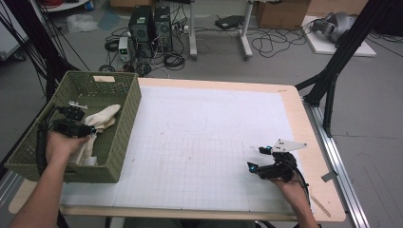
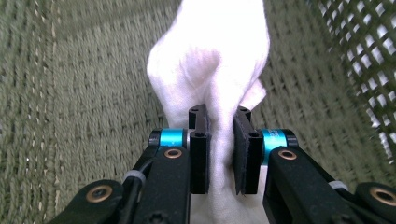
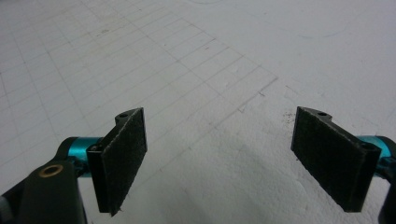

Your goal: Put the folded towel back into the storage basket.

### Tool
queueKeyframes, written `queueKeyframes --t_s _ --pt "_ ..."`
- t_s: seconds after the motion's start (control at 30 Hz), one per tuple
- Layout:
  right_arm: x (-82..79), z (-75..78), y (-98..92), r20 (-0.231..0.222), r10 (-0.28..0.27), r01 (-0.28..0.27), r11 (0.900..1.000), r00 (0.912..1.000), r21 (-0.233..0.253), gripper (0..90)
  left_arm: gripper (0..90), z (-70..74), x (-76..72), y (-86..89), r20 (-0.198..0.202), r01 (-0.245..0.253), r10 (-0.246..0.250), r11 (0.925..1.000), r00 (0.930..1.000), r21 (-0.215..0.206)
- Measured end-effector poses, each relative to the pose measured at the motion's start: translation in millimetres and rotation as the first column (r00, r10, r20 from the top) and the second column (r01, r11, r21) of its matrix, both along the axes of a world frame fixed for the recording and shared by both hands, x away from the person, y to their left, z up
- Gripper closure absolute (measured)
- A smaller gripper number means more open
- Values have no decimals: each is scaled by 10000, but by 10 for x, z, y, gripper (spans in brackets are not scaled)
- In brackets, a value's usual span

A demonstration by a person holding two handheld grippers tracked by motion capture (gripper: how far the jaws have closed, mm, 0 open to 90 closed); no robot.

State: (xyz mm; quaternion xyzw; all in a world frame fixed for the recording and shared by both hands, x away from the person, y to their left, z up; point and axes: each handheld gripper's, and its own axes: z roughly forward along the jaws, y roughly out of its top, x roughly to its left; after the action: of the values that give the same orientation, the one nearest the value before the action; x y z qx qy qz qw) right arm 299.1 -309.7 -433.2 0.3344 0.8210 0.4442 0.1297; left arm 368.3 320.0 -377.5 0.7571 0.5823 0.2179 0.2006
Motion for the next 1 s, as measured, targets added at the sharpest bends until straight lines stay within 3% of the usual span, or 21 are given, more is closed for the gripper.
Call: queueKeyframes --t_s 0.2,0.3,0.4,0.53,0.6,0.7,0.83,0.9,1.0 --pt "-1 3 2 3 3 -3 10000 10000 14 177 754 -94 40 -8 -996 171 -171 9999 9949 -10" --pt "0 5 5 23 19 -20 10000 10000 22 176 694 -122 50 -9 -1291 214 -237 9996 9913 -190" --pt "1 7 3 21 13 -13 10000 10000 29 176 640 -125 49 -11 -1334 322 -370 9988 9904 -381" --pt "-3 13 0 23 -33 33 10000 10000 34 176 569 -69 34 -5 -877 469 -554 9943 9946 -961" --pt "-1 12 4 19 -17 17 10000 10000 50 177 575 -42 25 1 -644 509 -582 9926 9962 -1107" --pt "0 15 11 72 16 -16 10000 10000 10 177 593 -57 27 -5 -767 526 -605 9934 9952 -1016" --pt "-6 19 7 70 -15 15 10000 10000 41 177 798 -116 36 -30 -1289 832 -904 9947 9875 -603" --pt "-7 22 3 64 -26 26 10000 10000 56 177 822 -153 44 -49 -1609 922 -971 9950 9822 -378" --pt "-10 25 0 64 -24 23 10000 10000 90 176 778 -169 45 -56 -1796 1100 -1174 9927 9767 -502"
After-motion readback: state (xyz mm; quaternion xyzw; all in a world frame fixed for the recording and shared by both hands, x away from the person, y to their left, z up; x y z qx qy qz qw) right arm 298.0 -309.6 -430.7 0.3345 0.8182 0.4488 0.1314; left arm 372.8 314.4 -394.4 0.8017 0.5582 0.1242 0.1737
